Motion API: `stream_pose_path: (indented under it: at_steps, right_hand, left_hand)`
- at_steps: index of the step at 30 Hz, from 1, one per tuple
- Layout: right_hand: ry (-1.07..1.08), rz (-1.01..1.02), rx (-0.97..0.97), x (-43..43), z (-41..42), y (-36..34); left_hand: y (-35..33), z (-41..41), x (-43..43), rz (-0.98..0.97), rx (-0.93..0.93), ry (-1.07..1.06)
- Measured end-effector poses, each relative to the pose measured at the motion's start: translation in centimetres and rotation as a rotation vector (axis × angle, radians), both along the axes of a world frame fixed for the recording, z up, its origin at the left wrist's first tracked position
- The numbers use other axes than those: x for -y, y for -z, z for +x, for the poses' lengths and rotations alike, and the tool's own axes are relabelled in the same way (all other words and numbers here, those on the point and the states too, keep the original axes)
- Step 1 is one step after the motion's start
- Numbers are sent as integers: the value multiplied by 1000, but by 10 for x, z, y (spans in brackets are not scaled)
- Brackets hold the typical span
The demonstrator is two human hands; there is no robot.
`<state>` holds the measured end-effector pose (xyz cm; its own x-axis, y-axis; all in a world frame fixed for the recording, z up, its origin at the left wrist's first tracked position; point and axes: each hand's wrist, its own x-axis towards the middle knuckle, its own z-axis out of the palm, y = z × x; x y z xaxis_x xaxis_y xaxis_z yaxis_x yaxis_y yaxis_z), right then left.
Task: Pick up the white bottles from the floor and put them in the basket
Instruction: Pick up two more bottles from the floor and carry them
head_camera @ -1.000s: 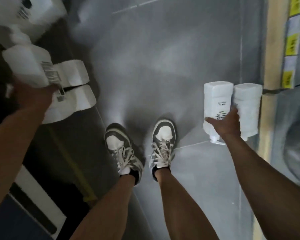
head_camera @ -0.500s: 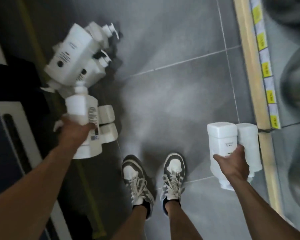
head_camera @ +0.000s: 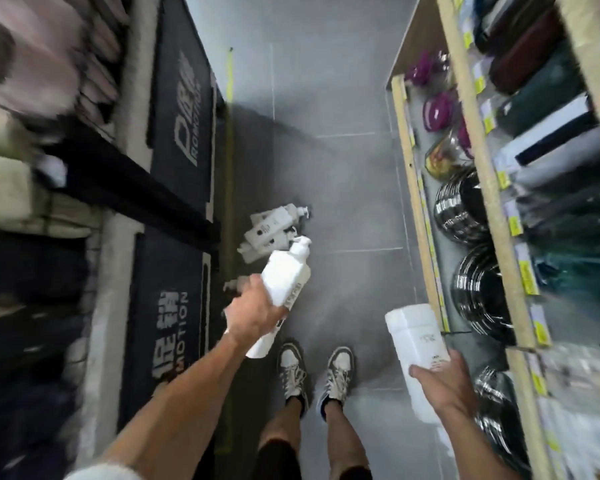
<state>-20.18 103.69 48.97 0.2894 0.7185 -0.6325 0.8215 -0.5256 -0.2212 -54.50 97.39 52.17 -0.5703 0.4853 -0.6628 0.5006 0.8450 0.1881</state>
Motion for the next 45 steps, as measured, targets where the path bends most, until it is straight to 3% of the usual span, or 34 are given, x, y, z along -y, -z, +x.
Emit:
stream_pose_path:
  at_steps: [5,9,21,28,34,45]
  right_hand:
    - [-119,72,-11,29,-24,-137]
    - [-241,27,-158,22,-42,-182]
    - [-511,114,-373,42,-122,-236]
    - [-880,57,-466,8,-169,-258]
    - [-1221,92,-447,-15,-195,-275]
    - [-1644,-57,-544,11,-209,-272]
  left_hand:
    - [-114,12,78,73,63,27]
    - [-148,16,123,86,121,-14]
    - [-203,10,196,245,4,-248]
    - [-219,32,222,302,-106,-519]
    - [-228,72,238,304,-178,-732]
    - [-249,202,271,208,-295,-1141]
